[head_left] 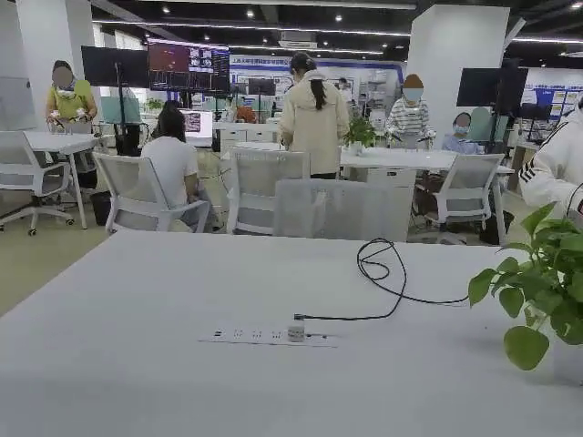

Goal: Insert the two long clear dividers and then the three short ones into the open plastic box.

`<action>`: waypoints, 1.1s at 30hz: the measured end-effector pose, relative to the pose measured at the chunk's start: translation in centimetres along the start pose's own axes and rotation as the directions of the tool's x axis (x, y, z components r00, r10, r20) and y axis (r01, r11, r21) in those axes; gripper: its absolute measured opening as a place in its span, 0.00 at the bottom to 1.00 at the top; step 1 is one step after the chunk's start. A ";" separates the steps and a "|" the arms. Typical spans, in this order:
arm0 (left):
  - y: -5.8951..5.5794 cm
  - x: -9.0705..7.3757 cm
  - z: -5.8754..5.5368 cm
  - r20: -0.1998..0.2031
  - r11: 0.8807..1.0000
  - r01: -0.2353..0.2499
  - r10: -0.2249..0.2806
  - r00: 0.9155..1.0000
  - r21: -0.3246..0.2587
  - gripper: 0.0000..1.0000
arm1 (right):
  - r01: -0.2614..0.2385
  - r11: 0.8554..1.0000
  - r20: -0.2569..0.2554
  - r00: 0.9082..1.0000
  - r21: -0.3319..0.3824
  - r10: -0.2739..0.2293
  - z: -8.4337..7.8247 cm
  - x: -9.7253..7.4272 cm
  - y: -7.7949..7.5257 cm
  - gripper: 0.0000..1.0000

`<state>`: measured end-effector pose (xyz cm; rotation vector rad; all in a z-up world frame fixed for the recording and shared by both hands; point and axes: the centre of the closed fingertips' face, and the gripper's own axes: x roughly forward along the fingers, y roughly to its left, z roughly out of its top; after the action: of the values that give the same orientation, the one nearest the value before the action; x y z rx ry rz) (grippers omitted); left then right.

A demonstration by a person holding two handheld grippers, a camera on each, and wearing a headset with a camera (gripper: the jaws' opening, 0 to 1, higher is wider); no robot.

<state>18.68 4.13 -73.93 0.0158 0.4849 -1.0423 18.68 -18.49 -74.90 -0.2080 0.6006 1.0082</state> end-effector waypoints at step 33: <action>0.3 0.1 -0.2 -0.012 1.000 0.011 -0.011 1.000 0.003 1.00 | -0.011 1.000 -0.004 1.000 -0.003 0.011 0.0 0.4 -0.1 0.99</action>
<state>18.86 4.22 -74.21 0.0222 0.4951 -1.0538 18.92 -18.26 -75.11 -0.2095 0.6045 1.0198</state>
